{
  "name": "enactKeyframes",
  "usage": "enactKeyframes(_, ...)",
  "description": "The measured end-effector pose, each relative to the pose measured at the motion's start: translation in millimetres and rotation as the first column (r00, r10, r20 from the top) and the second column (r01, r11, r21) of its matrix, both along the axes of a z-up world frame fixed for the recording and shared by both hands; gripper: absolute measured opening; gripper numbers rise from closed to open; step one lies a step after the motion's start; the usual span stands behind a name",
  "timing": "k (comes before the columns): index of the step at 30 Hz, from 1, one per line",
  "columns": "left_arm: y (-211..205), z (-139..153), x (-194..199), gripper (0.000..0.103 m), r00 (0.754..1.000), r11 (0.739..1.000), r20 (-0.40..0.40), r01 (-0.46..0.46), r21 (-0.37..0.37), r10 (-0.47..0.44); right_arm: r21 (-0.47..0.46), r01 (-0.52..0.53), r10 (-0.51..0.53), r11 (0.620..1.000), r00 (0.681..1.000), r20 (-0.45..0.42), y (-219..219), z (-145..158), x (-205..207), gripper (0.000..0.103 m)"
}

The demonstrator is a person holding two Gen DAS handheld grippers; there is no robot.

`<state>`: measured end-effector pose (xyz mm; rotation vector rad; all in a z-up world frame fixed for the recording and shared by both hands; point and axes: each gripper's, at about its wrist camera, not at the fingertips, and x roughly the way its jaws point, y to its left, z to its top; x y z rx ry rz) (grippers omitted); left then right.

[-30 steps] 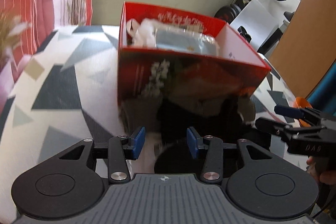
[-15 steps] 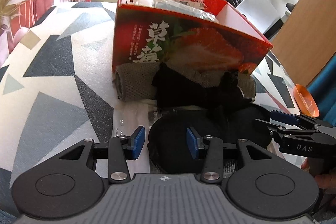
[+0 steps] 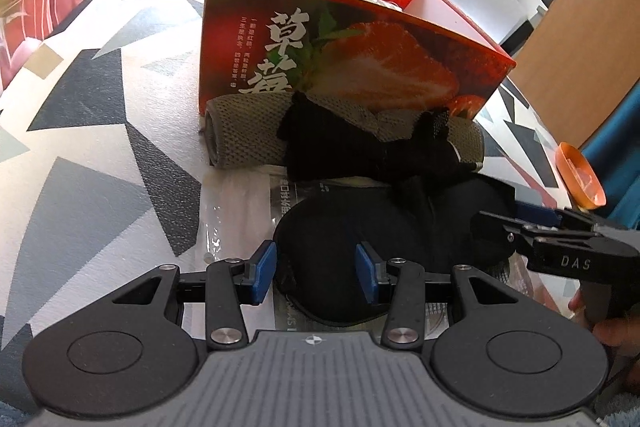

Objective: Organize soft objects
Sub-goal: 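Move both grippers down to the black fabric item beside the box, then close the left gripper on the black fabric while the right gripper grasps it too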

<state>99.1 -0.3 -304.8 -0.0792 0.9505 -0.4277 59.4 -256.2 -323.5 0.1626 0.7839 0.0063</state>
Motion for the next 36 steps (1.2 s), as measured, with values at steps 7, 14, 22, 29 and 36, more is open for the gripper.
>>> enactKeyframes(7, -2, -4, -4, 0.052, 1.0, 1.0, 0.012, 0.021, 0.007, -0.021, -0.017, -0.014, 0.014, 1.0, 0.999, 0.031, 2, -4, -3, 0.082)
enactKeyframes(14, -4, -6, -6, 0.056, 0.999, 0.999, 0.012, 0.031, 0.008, -0.031, -0.014, -0.015, 0.015, 1.0, 0.999, 0.04, 2, -4, -6, 0.082)
enactKeyframes(22, -8, -7, -8, 0.057, 0.999, 0.998, 0.027, 0.037, 0.045, -0.038, -0.009, -0.016, 0.017, 1.0, 0.999, 0.041, 4, -5, -9, 0.082)
enactKeyframes(29, -10, -11, -7, 0.057, 0.999, 0.998, 0.019, 0.032, 0.061, -0.034, 0.001, -0.02, 0.02, 1.0, 0.999, 0.044, 3, -4, -11, 0.082)
enactKeyframes(36, -10, -14, -6, 0.058, 1.0, 0.997, 0.007, 0.024, 0.067, -0.024, 0.007, -0.016, 0.016, 1.0, 0.998, 0.058, -3, -6, -9, 0.082)
